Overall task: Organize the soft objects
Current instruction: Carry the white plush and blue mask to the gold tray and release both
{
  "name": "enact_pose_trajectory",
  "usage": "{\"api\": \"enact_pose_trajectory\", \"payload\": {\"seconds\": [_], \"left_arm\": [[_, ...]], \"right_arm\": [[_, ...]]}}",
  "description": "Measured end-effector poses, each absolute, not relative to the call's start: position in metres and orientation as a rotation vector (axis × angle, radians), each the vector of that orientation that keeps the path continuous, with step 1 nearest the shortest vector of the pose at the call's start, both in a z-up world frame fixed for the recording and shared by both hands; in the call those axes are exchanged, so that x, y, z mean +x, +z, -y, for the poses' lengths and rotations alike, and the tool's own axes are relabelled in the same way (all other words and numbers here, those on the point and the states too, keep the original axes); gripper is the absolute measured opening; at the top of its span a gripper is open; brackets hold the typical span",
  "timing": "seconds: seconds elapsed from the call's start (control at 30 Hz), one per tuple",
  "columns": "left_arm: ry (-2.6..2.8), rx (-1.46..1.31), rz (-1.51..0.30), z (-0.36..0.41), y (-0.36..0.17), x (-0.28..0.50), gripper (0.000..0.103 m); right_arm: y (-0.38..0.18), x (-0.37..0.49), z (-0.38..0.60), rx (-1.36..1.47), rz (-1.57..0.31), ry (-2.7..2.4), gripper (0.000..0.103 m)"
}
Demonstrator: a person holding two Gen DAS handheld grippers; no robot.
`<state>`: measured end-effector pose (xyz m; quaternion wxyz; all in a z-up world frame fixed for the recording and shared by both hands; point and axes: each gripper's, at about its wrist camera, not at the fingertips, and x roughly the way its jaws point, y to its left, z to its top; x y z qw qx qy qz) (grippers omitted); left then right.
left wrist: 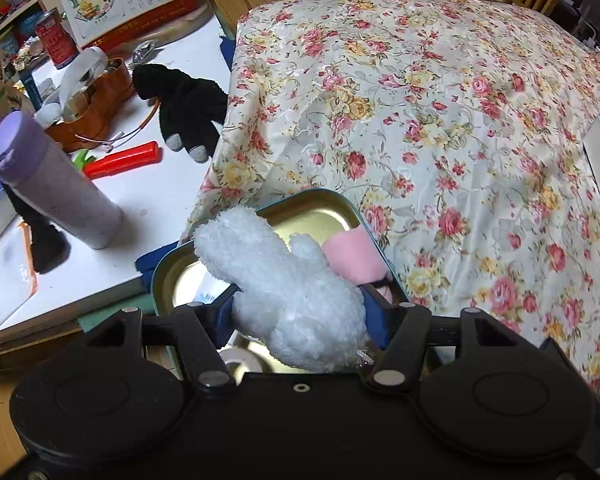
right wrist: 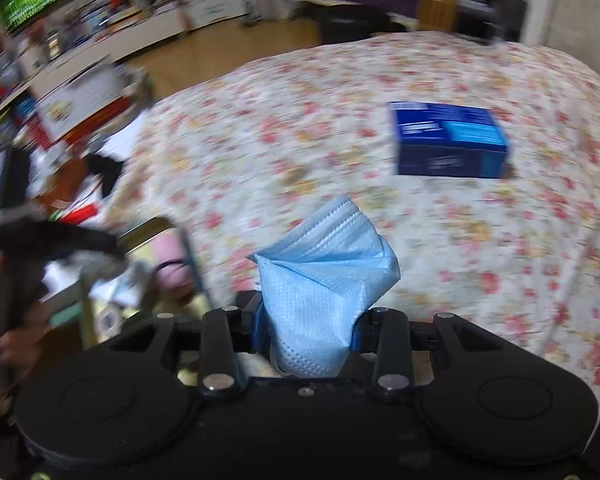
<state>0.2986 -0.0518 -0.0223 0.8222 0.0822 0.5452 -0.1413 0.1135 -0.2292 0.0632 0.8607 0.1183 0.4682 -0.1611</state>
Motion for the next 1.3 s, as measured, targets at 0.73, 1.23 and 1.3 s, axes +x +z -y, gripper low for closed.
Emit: {"api": "enact_pose_trajectory", "payload": {"seconds": [0.73, 1.23, 1.3], "left_arm": [[-0.342, 0.203, -1.161, 0.048, -0.033, 0.306, 0.071], [-0.311, 0.123, -1.186, 0.03, -0.034, 0.311, 0.079], [-0.312, 0.125, -1.184, 0.031, -0.034, 0.311, 0.079]], "right_arm": [[-0.007, 0.171, 0.115, 0.129, -1.212, -0.109, 0.036], [-0.017, 0.178, 0.102, 0.116, -1.26, -0.056, 0.042], [-0.02, 0.18, 0.101, 0.111, -1.263, -0.058, 0.047]]}}
